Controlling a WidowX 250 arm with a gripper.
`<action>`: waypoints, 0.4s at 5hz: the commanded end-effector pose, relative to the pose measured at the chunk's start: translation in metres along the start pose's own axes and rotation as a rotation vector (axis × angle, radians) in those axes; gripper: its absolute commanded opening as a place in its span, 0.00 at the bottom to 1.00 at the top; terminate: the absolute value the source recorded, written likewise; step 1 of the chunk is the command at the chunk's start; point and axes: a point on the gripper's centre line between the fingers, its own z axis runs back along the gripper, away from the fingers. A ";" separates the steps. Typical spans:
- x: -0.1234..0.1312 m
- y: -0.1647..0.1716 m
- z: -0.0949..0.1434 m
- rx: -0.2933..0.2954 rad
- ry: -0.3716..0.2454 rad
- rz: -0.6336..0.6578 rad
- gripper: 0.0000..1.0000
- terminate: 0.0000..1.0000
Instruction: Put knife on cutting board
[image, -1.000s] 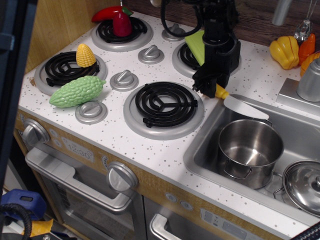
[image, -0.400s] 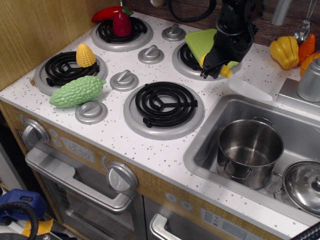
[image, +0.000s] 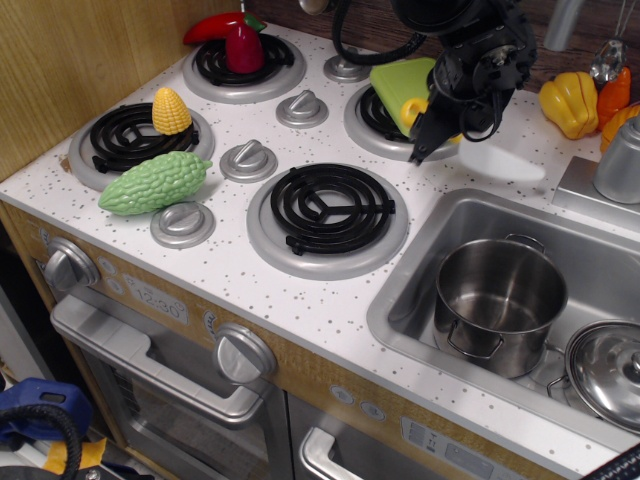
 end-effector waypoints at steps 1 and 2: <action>-0.023 0.023 -0.003 0.122 -0.007 0.050 0.00 0.00; -0.028 0.028 -0.005 0.172 -0.003 0.073 0.00 0.00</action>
